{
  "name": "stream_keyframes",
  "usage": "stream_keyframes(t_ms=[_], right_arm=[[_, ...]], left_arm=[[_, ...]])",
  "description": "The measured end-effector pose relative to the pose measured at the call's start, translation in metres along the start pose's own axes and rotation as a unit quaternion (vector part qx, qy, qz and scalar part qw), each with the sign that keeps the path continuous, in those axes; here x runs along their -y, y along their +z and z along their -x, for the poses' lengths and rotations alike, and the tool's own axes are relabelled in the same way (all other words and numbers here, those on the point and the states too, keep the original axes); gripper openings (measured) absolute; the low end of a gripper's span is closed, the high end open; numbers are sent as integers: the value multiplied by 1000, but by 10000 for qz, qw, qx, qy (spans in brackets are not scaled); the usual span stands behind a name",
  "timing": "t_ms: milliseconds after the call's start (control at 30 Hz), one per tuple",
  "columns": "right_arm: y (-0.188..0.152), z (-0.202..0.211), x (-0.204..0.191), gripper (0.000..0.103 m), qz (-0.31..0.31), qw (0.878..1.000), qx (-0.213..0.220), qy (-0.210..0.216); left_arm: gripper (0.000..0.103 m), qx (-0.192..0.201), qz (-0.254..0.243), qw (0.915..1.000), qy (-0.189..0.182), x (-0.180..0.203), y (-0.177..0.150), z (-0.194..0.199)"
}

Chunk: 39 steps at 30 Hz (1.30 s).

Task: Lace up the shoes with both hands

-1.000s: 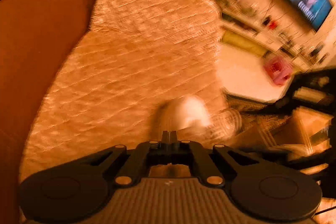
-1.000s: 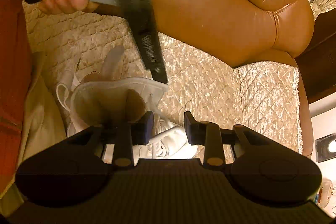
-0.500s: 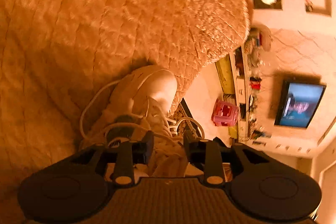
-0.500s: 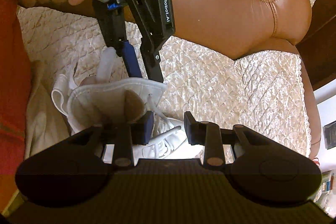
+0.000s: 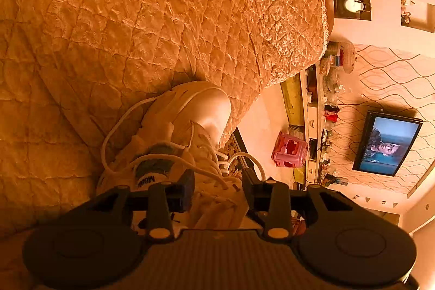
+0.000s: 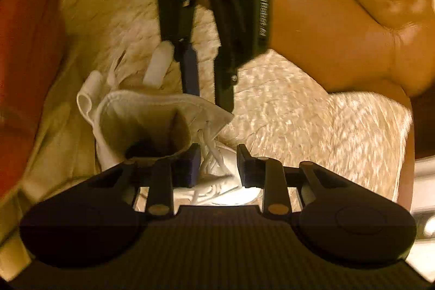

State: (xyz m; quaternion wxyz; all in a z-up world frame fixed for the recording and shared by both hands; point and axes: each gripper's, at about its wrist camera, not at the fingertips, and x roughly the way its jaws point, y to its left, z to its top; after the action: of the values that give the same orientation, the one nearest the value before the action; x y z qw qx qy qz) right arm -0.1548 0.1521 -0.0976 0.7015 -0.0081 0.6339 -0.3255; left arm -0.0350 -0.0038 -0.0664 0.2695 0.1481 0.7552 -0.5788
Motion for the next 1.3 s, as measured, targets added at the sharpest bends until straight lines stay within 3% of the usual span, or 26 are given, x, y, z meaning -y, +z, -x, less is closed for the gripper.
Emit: stream_keyframes(t_ms=[67,133,333,600,733,933,1000,1033,1067,1167,1300], right_arm=[[6,-5,0,10,229,9993,-165,225],[9,-6,-5,5,408,9988,-164,220],[6,-4,2,5,-181,9994,44,296],[7,-6,26,5,-946,9919,459,707],[7,-9,28,5,-1032,9903,484,801],[4,-12,32,5,-1327,9852,604,896],[5,-12,29,5,-1378,9845,657,858],[5,-11,27,5,-1392,9843,672,848],[5,-10,27,6,-1408,9841,684,842],[4,-8,28,6,-1454,9834,710,827],[3,-8,29,6,-1564,9818,722,796]], left_arm=[[45,36,8,10000,0,0,0,3],[49,56,31,10000,-22,-1,0,6],[49,52,3,10000,-32,0,2,6],[49,119,137,9998,-35,-4,3,9],[39,102,244,9996,-140,-6,3,8],[37,46,553,9983,-192,-14,3,2],[29,53,529,9983,-236,-13,3,1],[20,57,488,9985,-259,-12,2,0],[10,56,437,9987,-274,-11,2,-1],[1,106,50,9998,-188,-2,1,-1],[0,248,-806,9964,119,18,-4,1]])
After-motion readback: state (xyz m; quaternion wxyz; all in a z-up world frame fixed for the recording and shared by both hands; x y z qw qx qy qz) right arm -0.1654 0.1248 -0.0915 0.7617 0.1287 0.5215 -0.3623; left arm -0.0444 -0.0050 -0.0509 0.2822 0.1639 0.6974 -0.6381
